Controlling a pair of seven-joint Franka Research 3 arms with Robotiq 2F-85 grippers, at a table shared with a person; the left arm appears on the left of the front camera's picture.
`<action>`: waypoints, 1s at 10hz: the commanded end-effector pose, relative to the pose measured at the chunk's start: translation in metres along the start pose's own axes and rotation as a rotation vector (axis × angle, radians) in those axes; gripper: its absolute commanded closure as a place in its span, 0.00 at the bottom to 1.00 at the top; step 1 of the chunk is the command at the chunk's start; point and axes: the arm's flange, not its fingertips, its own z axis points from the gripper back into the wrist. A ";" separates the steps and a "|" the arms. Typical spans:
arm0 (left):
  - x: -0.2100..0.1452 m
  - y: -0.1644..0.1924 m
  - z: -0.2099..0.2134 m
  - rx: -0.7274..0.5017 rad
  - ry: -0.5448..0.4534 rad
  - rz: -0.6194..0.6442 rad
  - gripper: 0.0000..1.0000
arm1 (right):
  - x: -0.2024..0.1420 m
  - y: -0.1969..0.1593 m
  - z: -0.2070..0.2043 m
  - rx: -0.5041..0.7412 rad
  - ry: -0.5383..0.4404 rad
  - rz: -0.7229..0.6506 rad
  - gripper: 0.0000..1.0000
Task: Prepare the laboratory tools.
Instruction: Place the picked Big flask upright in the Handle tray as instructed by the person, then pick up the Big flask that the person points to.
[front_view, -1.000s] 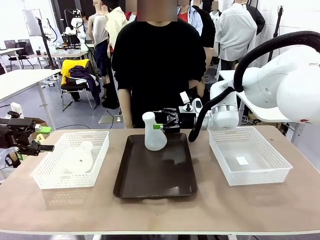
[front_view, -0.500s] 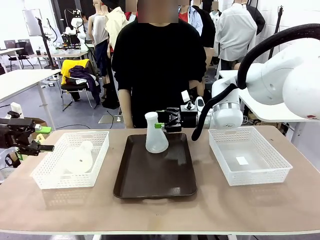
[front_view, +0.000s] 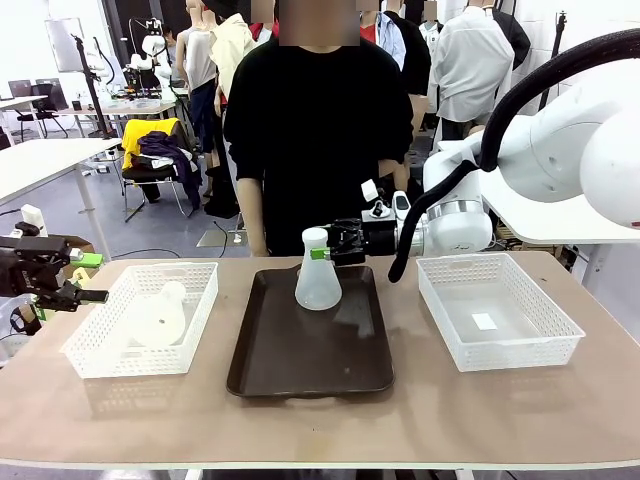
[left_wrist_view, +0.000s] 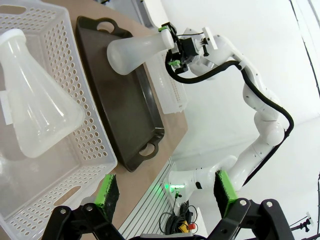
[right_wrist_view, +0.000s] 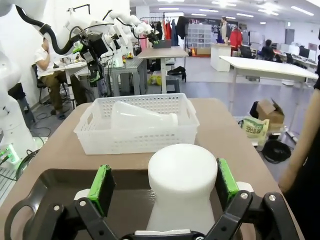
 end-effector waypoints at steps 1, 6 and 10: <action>0.000 -0.002 0.002 -0.012 -0.004 -0.010 0.00 | 0.000 0.003 0.000 0.004 0.032 -0.017 0.00; 0.000 -0.002 0.002 -0.012 -0.004 -0.010 0.00 | 0.000 0.000 0.000 0.000 0.004 -0.005 0.00; 0.000 -0.002 0.002 -0.012 -0.004 -0.010 0.00 | 0.000 0.000 0.000 0.000 0.004 -0.005 0.00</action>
